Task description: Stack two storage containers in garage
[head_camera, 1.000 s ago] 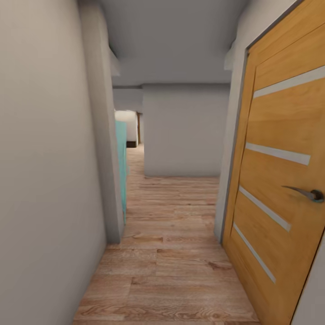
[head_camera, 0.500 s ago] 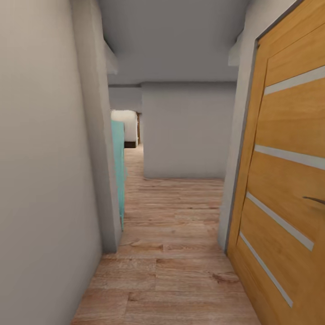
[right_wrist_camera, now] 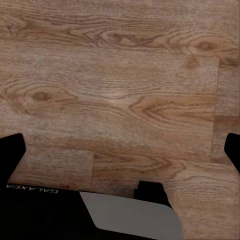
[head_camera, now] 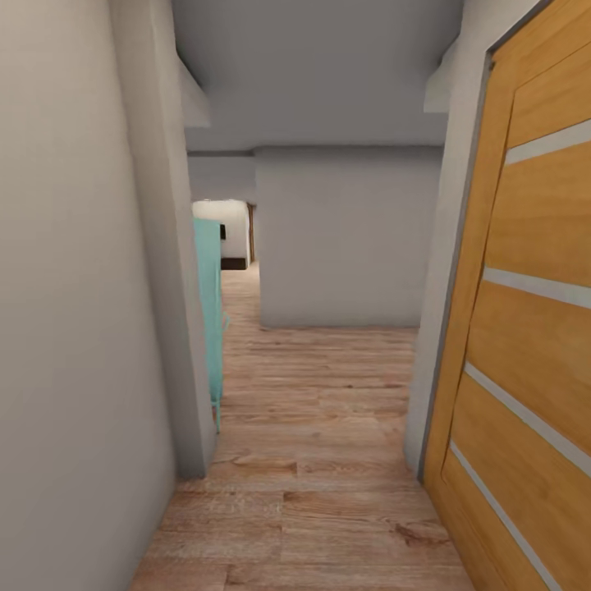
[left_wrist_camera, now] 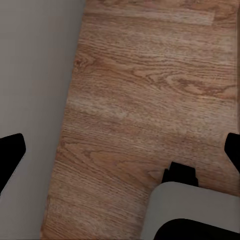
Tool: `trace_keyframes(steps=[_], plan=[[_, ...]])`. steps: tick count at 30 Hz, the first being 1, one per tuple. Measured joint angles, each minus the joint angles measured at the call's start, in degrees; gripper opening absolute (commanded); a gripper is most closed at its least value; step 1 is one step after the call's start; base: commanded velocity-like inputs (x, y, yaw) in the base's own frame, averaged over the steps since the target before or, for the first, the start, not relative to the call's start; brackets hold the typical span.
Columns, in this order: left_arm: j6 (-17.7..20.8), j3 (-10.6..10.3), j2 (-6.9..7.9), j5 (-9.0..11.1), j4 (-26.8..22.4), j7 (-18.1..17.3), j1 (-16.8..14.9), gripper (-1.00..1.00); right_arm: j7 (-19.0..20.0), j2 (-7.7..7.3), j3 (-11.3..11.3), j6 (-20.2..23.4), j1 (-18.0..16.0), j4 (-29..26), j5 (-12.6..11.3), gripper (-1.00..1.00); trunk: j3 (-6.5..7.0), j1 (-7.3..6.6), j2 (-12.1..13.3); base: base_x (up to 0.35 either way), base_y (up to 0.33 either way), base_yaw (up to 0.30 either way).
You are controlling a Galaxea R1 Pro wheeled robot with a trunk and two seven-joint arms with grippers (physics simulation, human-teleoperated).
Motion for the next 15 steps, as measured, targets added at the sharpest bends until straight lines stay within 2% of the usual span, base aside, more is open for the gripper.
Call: trace_keyframes(steps=[8, 15], plan=[[0.0, 0.0, 0.00, 0.0, 0.0, 0.0, 0.0, 1.00, 0.0, -2.11, 0.0, 0.0, 0.0, 0.0, -0.2, 1.00, 0.00, 0.00, 0.0, 0.341, 0.000, 0.000], [0.0, 0.0, 0.00, 0.0, 0.0, 0.0, 0.0, 1.00, 0.0, -2.33, 0.0, 0.0, 0.0, 0.0, -0.2, 1.00, 0.00, 0.00, 0.0, 0.341, 0.000, 0.000]])
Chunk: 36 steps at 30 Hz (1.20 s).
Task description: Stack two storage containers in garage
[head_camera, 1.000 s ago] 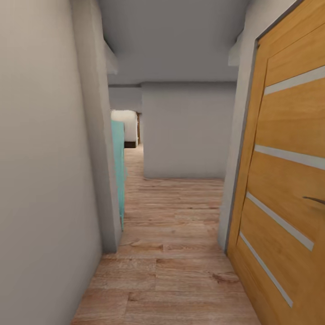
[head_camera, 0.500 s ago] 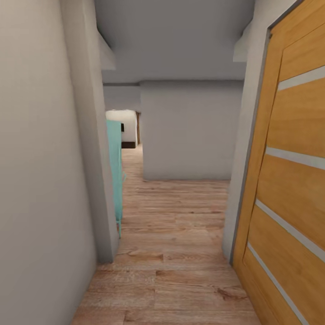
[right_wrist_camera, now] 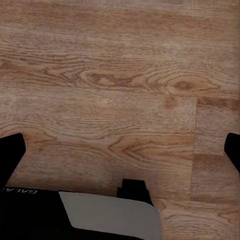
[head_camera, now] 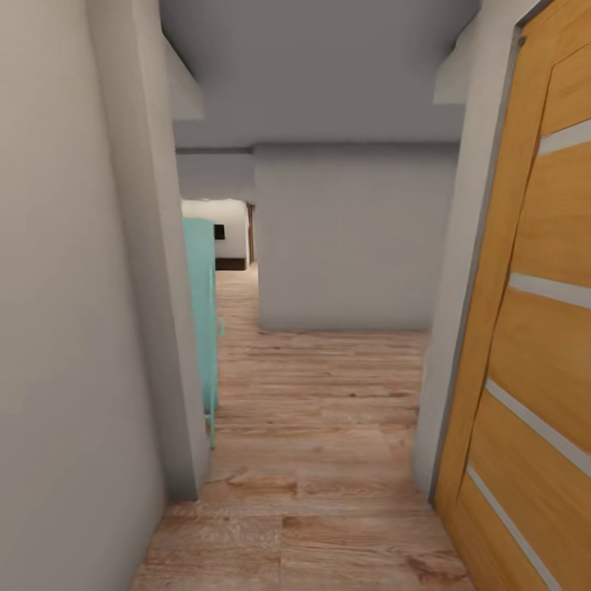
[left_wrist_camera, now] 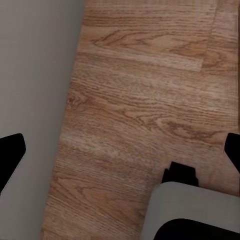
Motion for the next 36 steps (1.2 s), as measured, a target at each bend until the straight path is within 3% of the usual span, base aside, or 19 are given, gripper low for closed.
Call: trace_keyframes(steps=[36], plan=[[0.0, -0.1, 0.00, -0.1, 0.0, -0.1, 0.0, 1.00, 0.0, 0.04, 0.0, 0.0, 0.0, 0.0, 0.0, 1.00, 0.00, 0.00, 0.0, 0.341, 0.000, 0.000]])
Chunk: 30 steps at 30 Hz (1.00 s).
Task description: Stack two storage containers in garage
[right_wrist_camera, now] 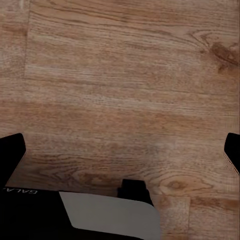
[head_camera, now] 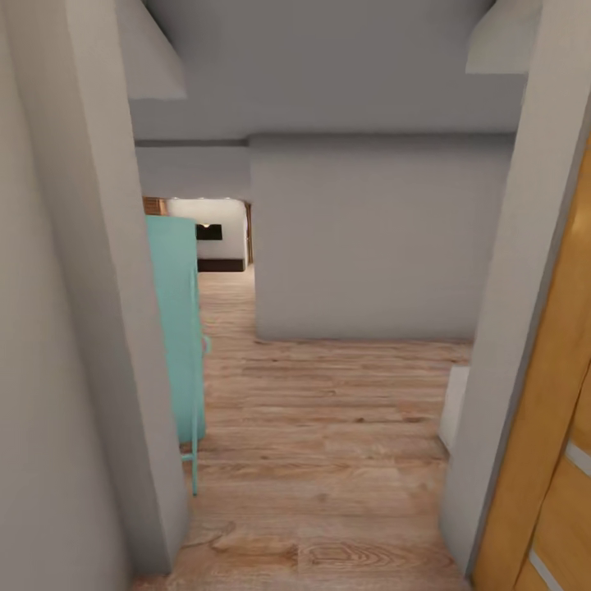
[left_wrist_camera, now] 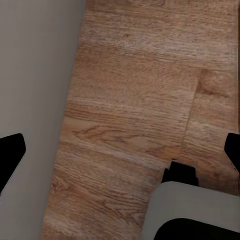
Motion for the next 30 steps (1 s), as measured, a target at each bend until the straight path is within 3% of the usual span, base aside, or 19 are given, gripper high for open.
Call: trace_keyframes(steps=[30], plan=[[0.0, 0.0, -0.02, 0.0, 0.0, 0.0, 0.0, 1.00, 0.0, -0.08, 0.0, 0.0, 0.0, 0.0, 0.0, 1.00, 0.00, 0.00, 0.0, 0.341, 0.000, 0.000]])
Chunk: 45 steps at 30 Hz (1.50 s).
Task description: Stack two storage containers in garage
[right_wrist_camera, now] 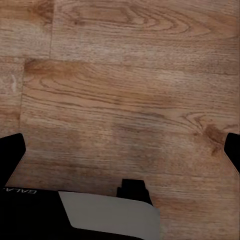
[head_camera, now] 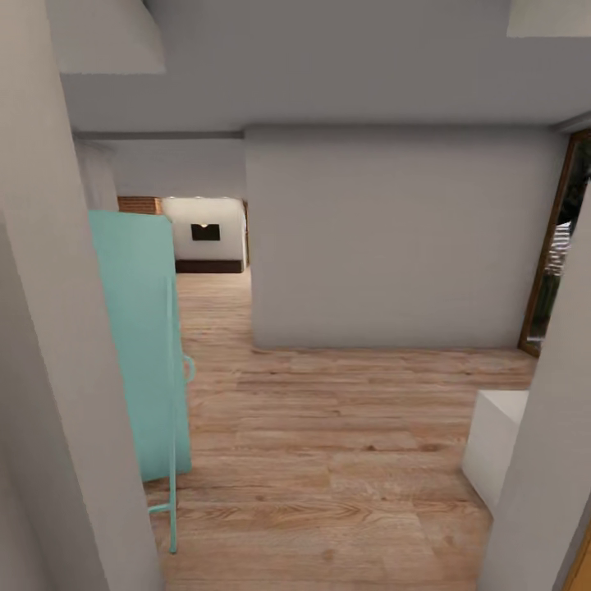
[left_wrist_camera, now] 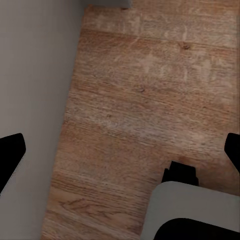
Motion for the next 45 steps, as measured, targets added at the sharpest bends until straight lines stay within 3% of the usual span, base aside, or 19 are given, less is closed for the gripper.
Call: trace_keyframes(steps=[45], plan=[[0.0, 0.0, -0.06, 0.0, -0.1, 0.0, 0.0, 1.00, 0.0, 0.08, 0.0, 0.0, 0.0, 0.0, 0.0, 1.00, 0.00, 0.00, 0.0, 0.341, 0.000, 0.000]])
